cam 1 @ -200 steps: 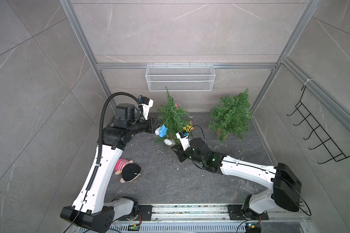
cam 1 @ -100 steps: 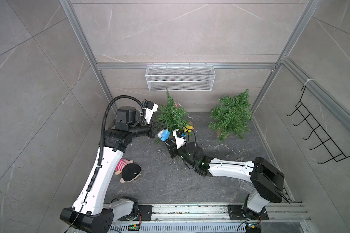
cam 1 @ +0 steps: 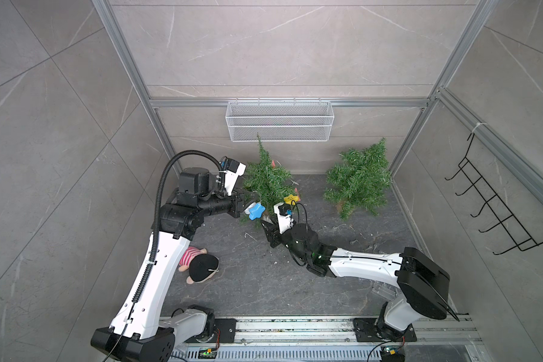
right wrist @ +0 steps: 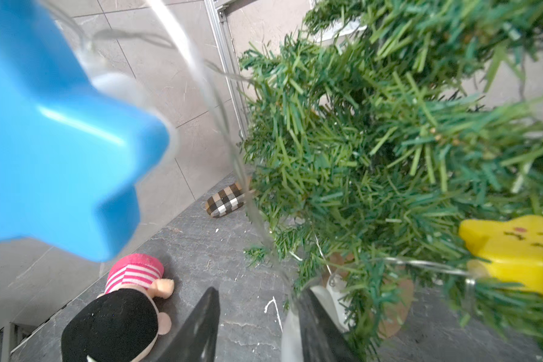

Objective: Wrap string light around the christmas tree
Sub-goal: Wrap the light string around the Christmas tree.

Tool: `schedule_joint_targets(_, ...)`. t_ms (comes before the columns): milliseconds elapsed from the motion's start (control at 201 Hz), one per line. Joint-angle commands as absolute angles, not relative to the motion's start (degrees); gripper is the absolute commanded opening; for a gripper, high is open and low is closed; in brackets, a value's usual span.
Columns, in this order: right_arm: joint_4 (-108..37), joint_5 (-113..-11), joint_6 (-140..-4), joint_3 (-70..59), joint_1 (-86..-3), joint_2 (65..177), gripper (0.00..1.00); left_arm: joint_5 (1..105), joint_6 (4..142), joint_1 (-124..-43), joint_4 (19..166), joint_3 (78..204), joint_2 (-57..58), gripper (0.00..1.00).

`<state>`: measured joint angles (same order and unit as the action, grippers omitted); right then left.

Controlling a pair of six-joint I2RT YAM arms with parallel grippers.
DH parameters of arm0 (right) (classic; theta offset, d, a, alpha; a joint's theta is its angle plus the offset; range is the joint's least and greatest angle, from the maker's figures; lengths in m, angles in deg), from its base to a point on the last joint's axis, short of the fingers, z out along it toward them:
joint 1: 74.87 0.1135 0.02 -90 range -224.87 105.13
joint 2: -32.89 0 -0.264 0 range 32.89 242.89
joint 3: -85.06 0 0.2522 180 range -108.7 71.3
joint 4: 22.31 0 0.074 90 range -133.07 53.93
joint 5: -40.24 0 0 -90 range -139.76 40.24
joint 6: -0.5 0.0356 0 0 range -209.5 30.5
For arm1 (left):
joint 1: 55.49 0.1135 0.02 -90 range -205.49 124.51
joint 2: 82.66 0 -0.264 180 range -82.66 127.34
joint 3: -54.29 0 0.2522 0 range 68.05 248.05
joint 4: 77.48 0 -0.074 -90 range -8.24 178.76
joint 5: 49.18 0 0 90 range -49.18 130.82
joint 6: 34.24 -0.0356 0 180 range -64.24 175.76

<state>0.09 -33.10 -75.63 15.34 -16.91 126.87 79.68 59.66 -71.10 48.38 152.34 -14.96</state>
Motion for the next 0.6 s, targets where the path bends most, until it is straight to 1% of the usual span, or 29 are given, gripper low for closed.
schedule_joint_targets(0,-1.59,-29.21,-78.28,11.07,-16.77,128.13,0.44,81.57,58.17,-71.19,50.17,151.94,-16.93,0.00)
schedule_joint_targets(40,-1.74,-28.69,-78.51,10.57,-16.81,128.31,0.43,81.60,57.97,-71.13,50.06,151.75,-17.08,0.00)
schedule_joint_targets(100,-3.73,-29.30,-79.38,8.73,-17.03,128.97,0.37,81.60,57.81,-71.14,50.09,151.52,-17.36,0.00)
schedule_joint_targets(199,-7.46,-28.74,-80.01,6.78,-17.09,130.42,0.24,80.64,57.34,-71.09,50.18,151.32,-17.74,0.00)
schedule_joint_targets(314,-7.07,-28.20,-79.92,9.53,-17.26,129.43,0.09,79.19,57.10,-71.13,50.13,151.30,-18.15,0.00)
schedule_joint_targets(393,-7.35,-29.06,-80.44,11.10,-17.30,127.41,0.01,77.58,56.93,-70.98,50.14,151.32,-18.54,0.00)
schedule_joint_targets(493,-12.64,-33.51,-81.41,11.43,-17.30,123.80,0.00,72.77,56.06,-70.96,49.80,150.69,-19.12,0.00)
schedule_joint_targets(592,-24.67,-40.74,-83.35,9.17,-17.21,120.56,0.00,60.66,54.15,-70.95,47.53,148.56,-19.00,0.00)
